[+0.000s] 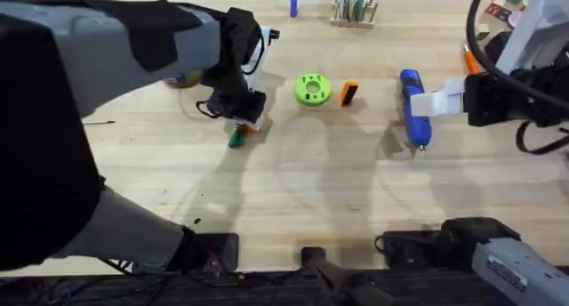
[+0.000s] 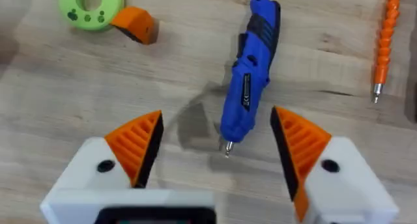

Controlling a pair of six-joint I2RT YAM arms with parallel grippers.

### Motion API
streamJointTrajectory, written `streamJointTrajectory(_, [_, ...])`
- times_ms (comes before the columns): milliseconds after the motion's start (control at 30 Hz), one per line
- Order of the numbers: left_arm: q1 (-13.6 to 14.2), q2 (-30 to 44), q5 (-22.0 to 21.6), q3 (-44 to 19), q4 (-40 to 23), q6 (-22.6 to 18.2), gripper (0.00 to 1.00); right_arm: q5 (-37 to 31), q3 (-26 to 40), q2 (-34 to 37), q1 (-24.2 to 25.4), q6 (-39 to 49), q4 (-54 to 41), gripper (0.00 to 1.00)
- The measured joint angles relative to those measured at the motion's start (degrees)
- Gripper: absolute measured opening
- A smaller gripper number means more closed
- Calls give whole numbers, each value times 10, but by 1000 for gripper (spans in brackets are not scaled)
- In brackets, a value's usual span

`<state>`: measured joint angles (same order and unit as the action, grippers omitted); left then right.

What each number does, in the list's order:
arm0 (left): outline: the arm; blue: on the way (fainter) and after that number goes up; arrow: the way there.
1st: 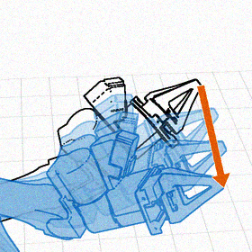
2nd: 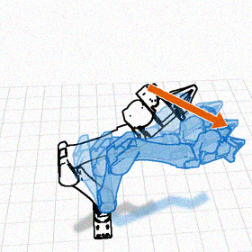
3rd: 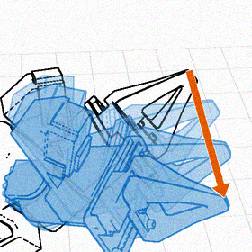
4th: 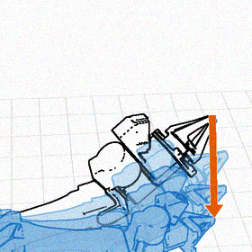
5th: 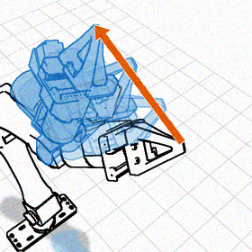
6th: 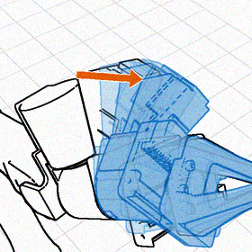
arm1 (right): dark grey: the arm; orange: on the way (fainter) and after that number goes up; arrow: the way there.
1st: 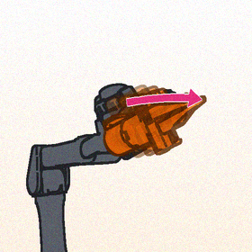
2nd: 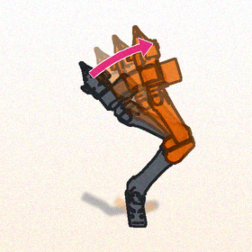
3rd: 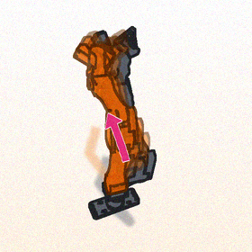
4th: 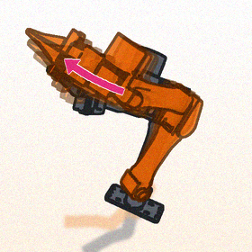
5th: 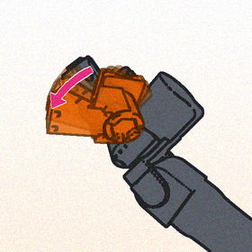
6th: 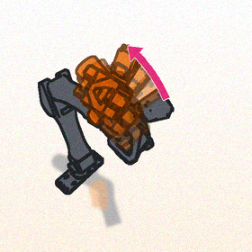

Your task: Pick up the gripper from the table and insert it into the empty holder that is missing its gripper. Then pick up a screw, insert it into the mounting hole, and use the screwdriver to tighten it. Finally, clean up the table by picking up the vegetable and placing it into the bucket.

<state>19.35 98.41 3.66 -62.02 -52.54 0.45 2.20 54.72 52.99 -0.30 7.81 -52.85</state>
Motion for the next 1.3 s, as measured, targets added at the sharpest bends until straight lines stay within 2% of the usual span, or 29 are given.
streamJointTrajectory(267, [0, -34, 0, -10, -24, 4, 6, 0, 0, 0, 0, 0, 0, 992])
streamJointTrajectory(533, [0, -168, 0, -93, -112, 5, 6, 0, 0, 0, 0, 0, 0, 992])
streamJointTrajectory(667, [0, -212, 0, -110, -125, 5, 6, 0, 0, 0, 0, 0, 0, 992])
streamJointTrajectory(933, [0, -233, 0, -110, -141, 5, 6, 0, 0, 0, 0, 0, 0, 991])
streamJointTrajectory(967, [0, -233, 0, -110, -141, 3, 41, 0, 0, 0, 0, 0, 0, 991])
streamJointTrajectory(1133, [0, -233, 0, -110, -139, 5, 807, 0, 0, 0, 0, 0, 0, 991])
streamJointTrajectory(1167, [0, -233, 0, -110, -139, 6, 936, 0, 0, 0, 0, 0, 0, 991])
streamJointTrajectory(1200, [0, -233, 0, -110, -139, 7, 972, 0, 0, 0, 0, 0, 0, 991])
streamJointTrajectory(1300, [0, -233, 0, -110, -139, 7, 984, 0, 0, 0, 0, 0, 0, 991])
